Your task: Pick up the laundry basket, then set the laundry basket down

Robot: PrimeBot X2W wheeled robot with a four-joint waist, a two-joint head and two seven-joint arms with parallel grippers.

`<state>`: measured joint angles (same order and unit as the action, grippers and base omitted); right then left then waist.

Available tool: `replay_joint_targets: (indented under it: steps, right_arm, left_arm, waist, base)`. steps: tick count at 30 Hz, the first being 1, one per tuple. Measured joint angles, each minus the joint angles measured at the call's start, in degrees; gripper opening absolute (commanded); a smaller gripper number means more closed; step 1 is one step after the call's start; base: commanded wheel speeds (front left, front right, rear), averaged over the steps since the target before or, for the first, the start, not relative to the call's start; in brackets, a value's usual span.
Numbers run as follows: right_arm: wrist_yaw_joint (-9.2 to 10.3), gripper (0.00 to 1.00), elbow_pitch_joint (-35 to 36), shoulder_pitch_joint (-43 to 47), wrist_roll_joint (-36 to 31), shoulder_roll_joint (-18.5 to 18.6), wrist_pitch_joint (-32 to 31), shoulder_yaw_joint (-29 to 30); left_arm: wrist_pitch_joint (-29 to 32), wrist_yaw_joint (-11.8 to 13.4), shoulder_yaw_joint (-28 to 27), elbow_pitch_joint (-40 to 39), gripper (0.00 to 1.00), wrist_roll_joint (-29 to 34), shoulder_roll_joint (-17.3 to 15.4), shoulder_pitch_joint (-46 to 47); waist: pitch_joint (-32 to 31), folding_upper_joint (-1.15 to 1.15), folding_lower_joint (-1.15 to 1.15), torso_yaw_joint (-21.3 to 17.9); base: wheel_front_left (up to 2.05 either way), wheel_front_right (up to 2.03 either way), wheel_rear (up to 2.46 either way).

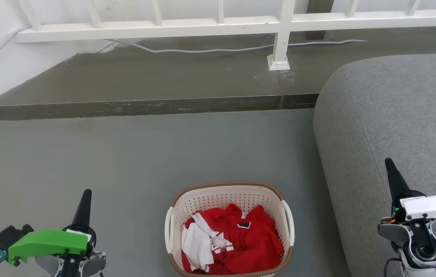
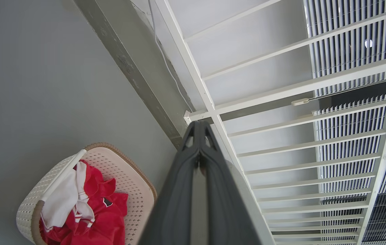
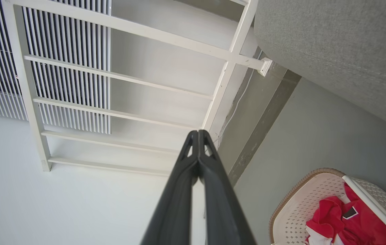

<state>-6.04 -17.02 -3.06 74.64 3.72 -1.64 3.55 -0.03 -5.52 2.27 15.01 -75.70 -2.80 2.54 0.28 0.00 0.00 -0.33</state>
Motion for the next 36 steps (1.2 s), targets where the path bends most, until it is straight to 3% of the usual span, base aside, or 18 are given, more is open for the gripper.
replay_joint_targets:
  steps: [25,36]
  right_arm:
    - [-0.52,0.00,0.5,-0.3,15.8,-1.4,-4.6,4.1]
    - [-0.53,0.00,0.6,-0.4,17.0,-1.5,-4.6,4.5]
  left_arm:
    - [4.3,-1.1,-4.4,0.8,0.00,-16.5,-0.1,0.6]
    - [4.6,-1.5,-4.8,0.8,0.00,-17.5,-0.1,0.7]
  waist:
    - [-0.1,0.00,0.00,0.3]
    - [-0.1,0.00,0.00,0.3]
  base:
    - [0.00,0.00,0.00]
    - [0.00,0.00,0.00]
